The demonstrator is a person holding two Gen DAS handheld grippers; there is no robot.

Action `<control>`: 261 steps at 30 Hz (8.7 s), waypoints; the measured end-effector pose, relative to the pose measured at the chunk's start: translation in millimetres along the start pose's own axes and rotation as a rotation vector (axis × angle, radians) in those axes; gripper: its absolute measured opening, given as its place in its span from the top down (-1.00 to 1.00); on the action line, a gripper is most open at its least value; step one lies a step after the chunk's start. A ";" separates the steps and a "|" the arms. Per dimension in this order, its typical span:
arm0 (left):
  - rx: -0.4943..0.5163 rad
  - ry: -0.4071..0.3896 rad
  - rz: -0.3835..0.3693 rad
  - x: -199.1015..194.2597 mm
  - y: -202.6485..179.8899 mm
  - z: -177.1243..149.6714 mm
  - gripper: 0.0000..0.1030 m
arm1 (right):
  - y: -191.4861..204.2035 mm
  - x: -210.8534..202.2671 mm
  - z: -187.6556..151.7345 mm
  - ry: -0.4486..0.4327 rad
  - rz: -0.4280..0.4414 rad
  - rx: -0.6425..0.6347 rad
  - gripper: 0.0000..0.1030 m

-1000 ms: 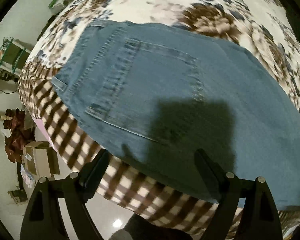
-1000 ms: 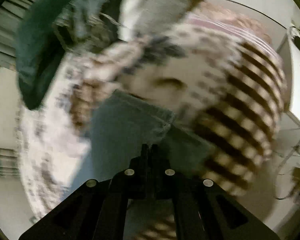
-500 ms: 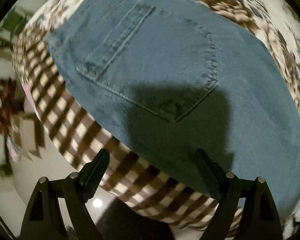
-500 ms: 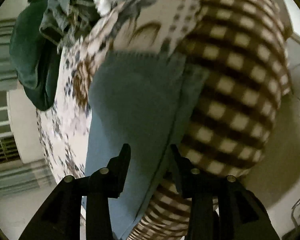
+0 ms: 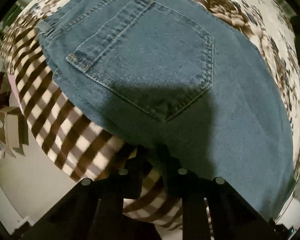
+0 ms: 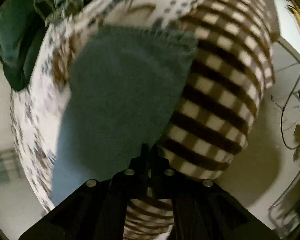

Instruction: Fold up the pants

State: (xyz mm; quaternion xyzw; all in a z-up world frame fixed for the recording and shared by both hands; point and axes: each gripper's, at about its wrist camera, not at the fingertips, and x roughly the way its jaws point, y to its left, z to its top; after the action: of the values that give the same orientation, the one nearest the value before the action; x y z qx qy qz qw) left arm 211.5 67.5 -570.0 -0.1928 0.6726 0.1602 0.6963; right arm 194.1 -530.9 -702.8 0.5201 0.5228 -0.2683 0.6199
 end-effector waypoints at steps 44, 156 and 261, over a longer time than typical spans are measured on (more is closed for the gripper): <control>0.493 -0.193 0.028 47.9 -305.5 -149.6 -1.00 | -38.3 34.4 107.5 0.048 0.522 -0.099 0.01; -0.584 -0.312 -0.473 20.4 182.9 121.2 0.04 | 297.3 146.4 -324.5 0.128 -0.360 -1.030 -1.00; 0.244 -0.317 0.144 -92.6 -243.4 -74.6 -0.48 | 196.5 97.8 -40.2 0.534 0.296 -0.734 0.29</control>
State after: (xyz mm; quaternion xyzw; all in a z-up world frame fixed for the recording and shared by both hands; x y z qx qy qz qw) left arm 259.6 -178.1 -466.2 -0.0310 0.5809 0.1555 0.7984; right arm 381.7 -411.2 -718.4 0.3866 0.6443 0.1682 0.6381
